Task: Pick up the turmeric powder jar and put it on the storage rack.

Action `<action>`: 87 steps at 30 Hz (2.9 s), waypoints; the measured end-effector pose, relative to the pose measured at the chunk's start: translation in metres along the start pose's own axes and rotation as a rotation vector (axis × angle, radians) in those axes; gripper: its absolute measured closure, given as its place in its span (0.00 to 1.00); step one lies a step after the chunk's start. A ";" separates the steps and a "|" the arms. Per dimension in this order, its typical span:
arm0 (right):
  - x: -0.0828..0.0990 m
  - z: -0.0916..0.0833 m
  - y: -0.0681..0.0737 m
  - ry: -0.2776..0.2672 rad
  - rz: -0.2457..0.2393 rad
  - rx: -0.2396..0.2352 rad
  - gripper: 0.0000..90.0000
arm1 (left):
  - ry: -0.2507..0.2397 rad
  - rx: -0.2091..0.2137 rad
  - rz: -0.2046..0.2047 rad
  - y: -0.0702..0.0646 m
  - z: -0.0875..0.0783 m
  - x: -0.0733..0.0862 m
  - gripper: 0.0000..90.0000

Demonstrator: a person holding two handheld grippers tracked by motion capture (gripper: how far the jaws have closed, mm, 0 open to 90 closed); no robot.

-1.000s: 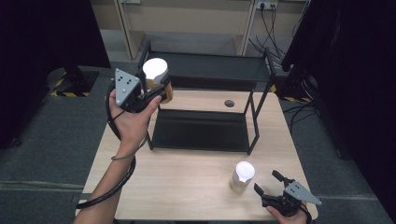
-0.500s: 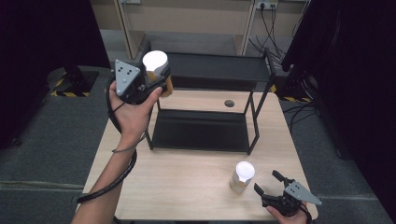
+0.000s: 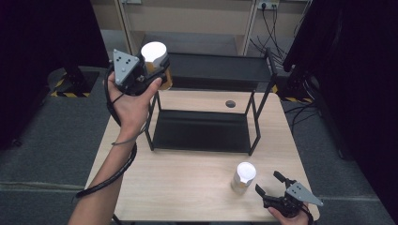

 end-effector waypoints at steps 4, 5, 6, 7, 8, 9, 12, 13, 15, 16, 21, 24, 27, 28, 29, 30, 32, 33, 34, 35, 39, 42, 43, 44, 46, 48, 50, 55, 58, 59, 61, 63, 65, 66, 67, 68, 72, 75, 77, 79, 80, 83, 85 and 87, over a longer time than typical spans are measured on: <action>0.000 0.000 0.000 0.000 0.001 0.000 0.08 | 0.004 -0.014 0.001 0.000 0.006 -0.003 0.34; 0.000 0.000 0.000 0.000 0.001 0.000 0.08 | 0.002 -0.016 0.001 0.001 0.007 -0.003 0.34; 0.000 0.000 0.000 0.000 0.002 0.000 0.08 | 0.001 -0.017 0.001 0.001 0.008 -0.003 0.34; 0.000 0.000 0.000 -0.001 0.002 0.000 0.08 | -0.002 -0.020 -0.002 0.002 0.011 -0.002 0.34; 0.000 0.000 0.000 -0.002 0.004 0.000 0.08 | -0.002 -0.022 -0.006 0.002 0.012 -0.003 0.34; 0.000 0.000 0.000 -0.003 0.004 0.001 0.08 | -0.003 -0.024 -0.009 0.003 0.013 -0.003 0.34; 0.001 0.000 0.000 -0.003 0.005 0.001 0.08 | -0.002 -0.036 0.001 0.003 0.018 -0.006 0.34; 0.001 0.000 0.000 -0.004 0.004 0.001 0.08 | 0.001 -0.038 0.003 0.003 0.019 -0.007 0.34; 0.001 0.000 0.000 -0.003 0.001 0.001 0.08 | 0.005 -0.044 -0.002 0.004 0.022 -0.009 0.34; 0.000 0.000 0.000 -0.003 0.001 0.001 0.08 | 0.006 -0.046 -0.004 0.004 0.023 -0.010 0.34; 0.001 0.000 0.000 -0.004 0.004 0.000 0.08 | 0.013 -0.061 -0.003 0.004 0.031 -0.014 0.34; 0.001 0.000 0.000 -0.003 0.004 0.000 0.08 | 0.013 -0.067 -0.001 0.003 0.035 -0.015 0.34; 0.000 0.000 0.000 -0.003 0.001 0.000 0.08 | 0.019 -0.070 0.002 0.004 0.039 -0.015 0.34; 0.000 0.000 0.000 -0.003 0.001 0.000 0.08 | 0.022 -0.073 0.002 0.004 0.042 -0.015 0.34; 0.000 0.000 0.000 -0.002 0.001 0.000 0.08 | 0.023 -0.076 0.001 0.004 0.043 -0.015 0.34; 0.000 0.000 0.000 -0.002 0.001 0.000 0.08 | 0.025 -0.079 -0.001 0.004 0.046 -0.015 0.34; 0.000 0.000 0.000 -0.003 0.001 0.000 0.08 | 0.030 -0.083 0.002 0.005 0.050 -0.016 0.34; 0.001 0.000 0.000 -0.003 0.002 0.000 0.08 | 0.034 -0.086 0.004 0.005 0.052 -0.016 0.34; 0.001 0.000 0.000 -0.003 0.002 0.000 0.08 | 0.036 -0.088 0.006 0.005 0.053 -0.016 0.34; 0.001 0.000 0.000 -0.003 0.003 0.000 0.08 | 0.038 -0.091 0.010 0.005 0.055 -0.016 0.34; 0.000 0.000 0.000 -0.003 0.001 0.000 0.08 | 0.046 -0.099 0.015 0.006 0.061 -0.016 0.34; 0.001 0.000 0.000 -0.004 0.001 -0.001 0.08 | 0.053 -0.103 0.018 0.006 0.064 -0.016 0.34; 0.000 0.000 0.000 -0.003 0.001 -0.001 0.08 | 0.054 -0.103 0.014 0.006 0.064 -0.016 0.34; 0.000 0.000 0.000 -0.002 0.000 -0.001 0.08 | 0.056 -0.105 0.013 0.006 0.065 -0.016 0.34; 0.000 0.000 0.000 -0.001 -0.001 -0.001 0.08 | 0.059 -0.105 0.015 0.006 0.067 -0.016 0.34; 0.000 0.000 0.000 -0.001 -0.002 -0.001 0.08 | 0.066 -0.103 0.011 0.007 0.068 -0.017 0.34; 0.000 0.000 0.000 -0.001 -0.003 0.000 0.08 | 0.076 -0.106 0.007 0.007 0.071 -0.016 0.34; 0.000 0.000 0.000 -0.001 -0.007 -0.002 0.08 | 0.084 -0.102 0.012 0.008 0.076 -0.017 0.34; 0.000 0.000 0.000 0.002 -0.007 -0.004 0.08 | 0.096 -0.103 0.011 0.008 0.079 -0.019 0.34; 0.000 0.000 0.000 0.002 -0.008 -0.004 0.08 | 0.099 -0.103 0.010 0.008 0.079 -0.020 0.34; 0.000 0.000 0.000 0.001 -0.009 -0.005 0.08 | 0.100 -0.100 0.008 0.009 0.080 -0.020 0.34; 0.000 0.000 0.000 0.001 -0.009 -0.006 0.08 | 0.103 -0.097 -0.001 0.010 0.080 -0.020 0.34; -0.001 0.001 0.000 0.005 -0.012 -0.006 0.08 | 0.101 -0.094 -0.007 0.010 0.080 -0.020 0.32; -0.001 0.001 0.000 0.006 -0.012 -0.006 0.08 | 0.101 -0.096 -0.002 0.010 0.080 -0.020 0.30; -0.001 0.001 0.000 0.005 -0.014 -0.006 0.08 | 0.099 -0.100 0.001 0.009 0.080 -0.020 0.27; -0.001 0.001 0.000 0.005 -0.014 -0.006 0.08 | 0.089 -0.108 0.002 0.009 0.080 -0.019 0.23; -0.001 0.000 0.000 0.004 -0.015 -0.008 0.07 | 0.076 -0.115 0.000 0.007 0.075 -0.017 0.17; -0.001 0.001 0.000 0.005 -0.016 -0.008 0.07 | 0.065 -0.124 0.012 0.007 0.070 -0.016 0.17; -0.001 0.001 0.000 0.004 -0.019 -0.009 0.07 | 0.061 -0.120 0.008 0.008 0.065 -0.016 0.16; -0.001 0.001 0.000 0.004 -0.020 -0.009 0.07 | 0.051 -0.117 0.011 0.008 0.061 -0.014 0.16; -0.001 0.001 0.000 0.004 -0.020 -0.009 0.07 | 0.046 -0.113 0.009 0.009 0.058 -0.014 0.16; -0.001 0.001 0.001 0.006 -0.020 -0.008 0.07 | 0.040 -0.103 0.009 0.009 0.050 -0.013 0.16; -0.001 0.001 0.001 0.006 -0.020 -0.007 0.07 | 0.035 -0.096 0.011 0.009 0.045 -0.010 0.16; -0.001 0.001 0.001 0.005 -0.021 -0.007 0.07 | 0.033 -0.089 0.016 0.009 0.042 -0.008 0.16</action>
Point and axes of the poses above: each handheld gripper's, and its own axes: z roughly forward along the jaws, x roughly out of its underside, y roughly to its left, the point moved 3 cm from there along z, roughly forward along the jaws, and after that the axes turned 7 degrees about -z, right-handed, at the moved point
